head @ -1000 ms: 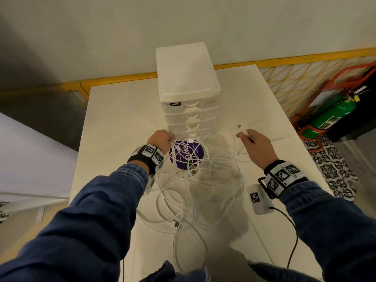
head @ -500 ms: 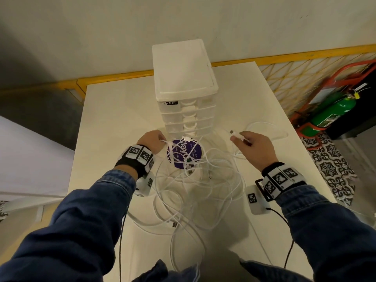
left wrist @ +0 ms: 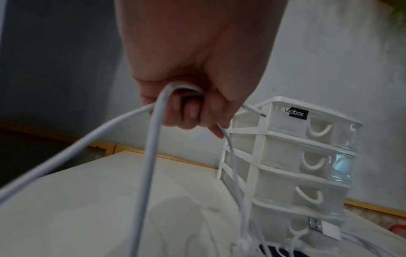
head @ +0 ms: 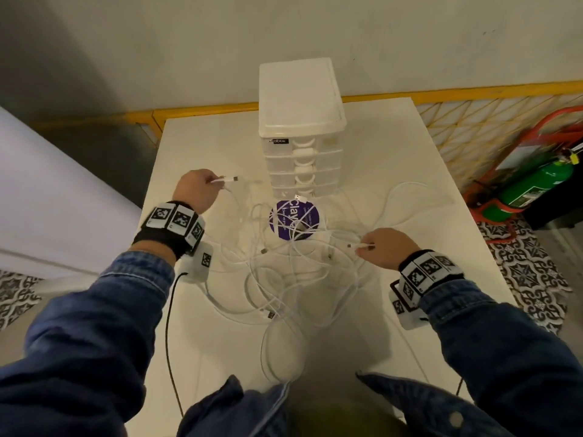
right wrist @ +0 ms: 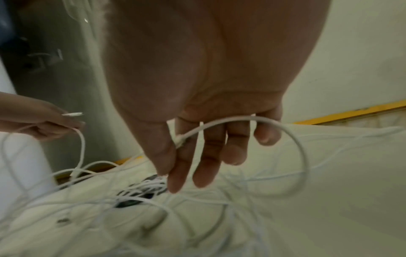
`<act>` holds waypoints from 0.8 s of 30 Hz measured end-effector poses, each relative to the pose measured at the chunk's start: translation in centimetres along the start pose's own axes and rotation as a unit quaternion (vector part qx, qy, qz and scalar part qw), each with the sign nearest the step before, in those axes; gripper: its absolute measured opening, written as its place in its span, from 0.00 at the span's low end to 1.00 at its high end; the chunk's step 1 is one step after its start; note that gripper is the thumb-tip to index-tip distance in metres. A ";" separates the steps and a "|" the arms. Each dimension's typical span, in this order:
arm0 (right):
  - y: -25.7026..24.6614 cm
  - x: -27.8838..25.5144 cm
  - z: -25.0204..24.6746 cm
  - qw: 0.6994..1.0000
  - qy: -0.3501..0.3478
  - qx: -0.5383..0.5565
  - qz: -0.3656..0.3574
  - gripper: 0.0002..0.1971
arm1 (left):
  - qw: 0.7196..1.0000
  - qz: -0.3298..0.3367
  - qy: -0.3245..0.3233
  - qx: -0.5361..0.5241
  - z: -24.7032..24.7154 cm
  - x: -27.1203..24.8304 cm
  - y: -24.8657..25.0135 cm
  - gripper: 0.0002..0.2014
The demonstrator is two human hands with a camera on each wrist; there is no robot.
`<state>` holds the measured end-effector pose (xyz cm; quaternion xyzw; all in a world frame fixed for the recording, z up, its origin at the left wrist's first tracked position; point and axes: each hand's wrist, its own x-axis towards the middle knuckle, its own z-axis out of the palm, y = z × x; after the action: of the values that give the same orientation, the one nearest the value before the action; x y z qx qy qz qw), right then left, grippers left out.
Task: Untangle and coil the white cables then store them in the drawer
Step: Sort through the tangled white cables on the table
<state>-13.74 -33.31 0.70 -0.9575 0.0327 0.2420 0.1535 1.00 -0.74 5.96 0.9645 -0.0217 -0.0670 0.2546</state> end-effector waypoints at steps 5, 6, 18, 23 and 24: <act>-5.1 -0.1 2.0 0.992 0.004 0.073 -0.104 0.13 | 0.991 -0.006 -0.034 -0.133 -0.2 -2.6 0.5 0.10; -5.6 0.1 2.4 0.990 0.019 0.077 -0.116 0.13 | 0.989 -0.003 -0.032 -0.145 -0.4 -3.1 0.6 0.13; -3.4 3.9 4.0 0.997 0.019 0.012 -0.073 0.15 | 0.984 0.016 0.039 -0.173 -1.8 -7.8 -0.9 0.09; -3.3 4.3 3.8 0.997 0.010 -0.033 -0.076 0.13 | 0.998 -0.006 0.033 -0.057 -1.5 -8.5 -1.1 0.11; -3.3 4.3 3.9 0.996 0.009 -0.037 -0.082 0.13 | 1.000 -0.003 0.024 -0.018 -1.4 -8.5 -0.9 0.11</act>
<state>-11.27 -28.97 -3.64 -0.9641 -0.0539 0.2208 0.1374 -7.23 1.40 7.74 0.9610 -0.0111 -0.0451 0.2725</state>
